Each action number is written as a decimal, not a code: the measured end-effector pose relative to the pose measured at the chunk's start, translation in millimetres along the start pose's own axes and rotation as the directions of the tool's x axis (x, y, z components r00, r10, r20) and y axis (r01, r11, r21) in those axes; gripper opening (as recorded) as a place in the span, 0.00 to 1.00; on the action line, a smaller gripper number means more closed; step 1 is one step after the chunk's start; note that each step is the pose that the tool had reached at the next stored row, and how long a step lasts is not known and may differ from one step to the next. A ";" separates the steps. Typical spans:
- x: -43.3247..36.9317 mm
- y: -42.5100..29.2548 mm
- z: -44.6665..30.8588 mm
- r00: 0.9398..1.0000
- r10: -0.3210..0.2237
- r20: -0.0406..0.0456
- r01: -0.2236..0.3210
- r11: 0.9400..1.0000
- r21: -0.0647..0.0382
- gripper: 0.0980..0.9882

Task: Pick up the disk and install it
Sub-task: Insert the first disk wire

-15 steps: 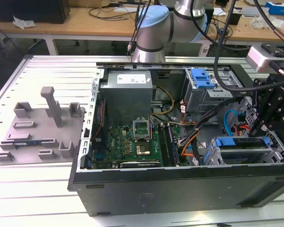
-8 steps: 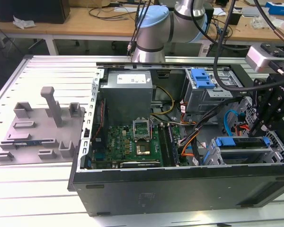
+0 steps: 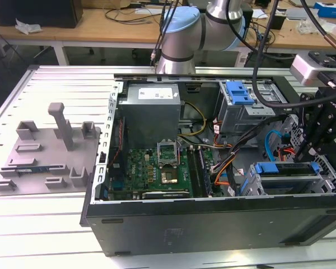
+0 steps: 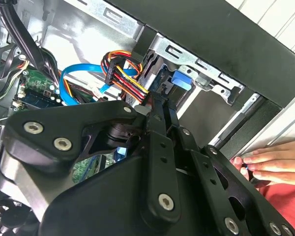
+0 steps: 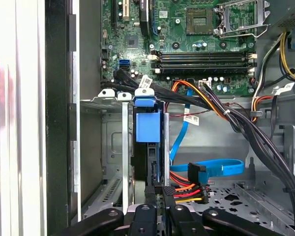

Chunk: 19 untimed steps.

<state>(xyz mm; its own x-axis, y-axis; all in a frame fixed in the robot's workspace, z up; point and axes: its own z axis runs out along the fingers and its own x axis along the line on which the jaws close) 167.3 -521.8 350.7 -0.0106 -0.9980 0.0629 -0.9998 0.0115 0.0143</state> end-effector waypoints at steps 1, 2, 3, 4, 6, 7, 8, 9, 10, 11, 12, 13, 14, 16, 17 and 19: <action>0.0 0.0 -0.1 1.000 0.000 0.005 0.000 1.000 0.000 0.08; 0.1 -0.1 0.0 1.000 0.000 0.011 0.000 1.000 0.000 0.08; 0.2 0.0 0.0 1.000 0.000 0.015 0.000 1.000 0.000 0.08; 1.1 0.0 0.1 1.000 0.000 0.016 0.000 1.000 0.000 0.08; 3.1 0.0 0.2 1.000 0.002 0.018 -0.002 1.000 0.000 0.08; 3.1 -0.1 0.2 1.000 0.002 0.018 -0.002 1.000 0.000 0.08; 3.2 -0.1 0.2 1.000 0.002 0.018 -0.002 1.000 0.000 0.08; 3.4 -0.1 0.5 1.000 0.002 0.017 -0.002 1.000 0.000 0.08; 3.5 -0.1 0.6 1.000 0.002 0.018 -0.002 1.000 0.000 0.08; 3.6 -0.1 0.8 1.000 0.002 0.018 -0.002 1.000 0.000 0.08; 3.7 -0.1 0.8 1.000 0.003 0.018 -0.003 1.000 0.000 0.08; 3.8 -0.1 0.9 1.000 0.004 0.018 -0.004 1.000 0.000 0.08; 3.9 -0.1 0.9 1.000 0.005 0.018 -0.005 1.000 0.000 0.08; 4.1 -0.1 0.9 1.000 0.006 0.018 -0.006 1.000 -0.001 0.08; 4.2 -0.2 0.9 1.000 0.006 0.018 -0.006 1.000 -0.001 0.08; 4.5 -0.3 0.9 1.000 0.009 0.018 -0.009 1.000 -0.001 0.08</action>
<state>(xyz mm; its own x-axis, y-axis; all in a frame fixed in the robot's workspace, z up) 167.5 -526.4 350.0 -0.0196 -0.9988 0.0455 -0.9997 0.0203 0.0144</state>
